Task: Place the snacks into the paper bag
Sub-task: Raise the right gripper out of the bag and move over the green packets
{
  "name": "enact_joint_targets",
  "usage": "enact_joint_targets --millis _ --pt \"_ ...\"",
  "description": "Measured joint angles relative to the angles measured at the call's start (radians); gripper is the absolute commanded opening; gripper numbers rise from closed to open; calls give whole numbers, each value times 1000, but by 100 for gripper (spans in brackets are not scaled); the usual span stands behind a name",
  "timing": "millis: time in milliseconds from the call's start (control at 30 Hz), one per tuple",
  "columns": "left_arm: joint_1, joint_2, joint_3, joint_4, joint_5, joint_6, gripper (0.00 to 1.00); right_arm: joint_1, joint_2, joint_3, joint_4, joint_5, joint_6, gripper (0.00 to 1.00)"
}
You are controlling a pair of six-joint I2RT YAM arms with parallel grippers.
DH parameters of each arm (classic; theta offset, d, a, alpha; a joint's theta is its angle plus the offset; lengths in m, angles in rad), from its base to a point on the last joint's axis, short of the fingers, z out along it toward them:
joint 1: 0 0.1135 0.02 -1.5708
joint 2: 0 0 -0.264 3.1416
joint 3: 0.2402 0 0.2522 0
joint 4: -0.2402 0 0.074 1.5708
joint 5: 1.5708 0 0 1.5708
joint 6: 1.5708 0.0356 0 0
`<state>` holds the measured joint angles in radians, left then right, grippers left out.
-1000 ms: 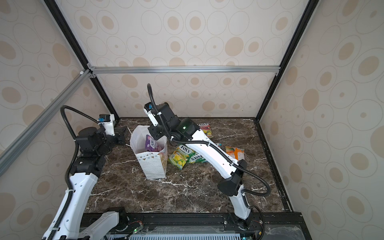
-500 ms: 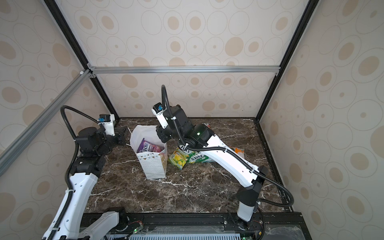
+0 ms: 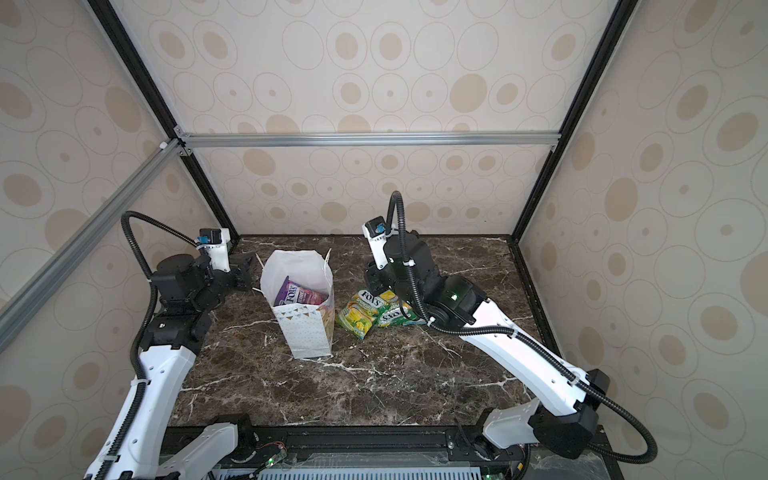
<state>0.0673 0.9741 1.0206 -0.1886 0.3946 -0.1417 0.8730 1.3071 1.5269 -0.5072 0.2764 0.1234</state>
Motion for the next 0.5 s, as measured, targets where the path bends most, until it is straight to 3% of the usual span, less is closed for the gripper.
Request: enact_joint_targets --millis 233,500 --pt "0 0 0 0 -1 0 0 -63 -173 -212 -13 13 95 30" --pt "0 -5 -2 -1 -4 0 0 -96 -261 -399 -32 -7 204 31"
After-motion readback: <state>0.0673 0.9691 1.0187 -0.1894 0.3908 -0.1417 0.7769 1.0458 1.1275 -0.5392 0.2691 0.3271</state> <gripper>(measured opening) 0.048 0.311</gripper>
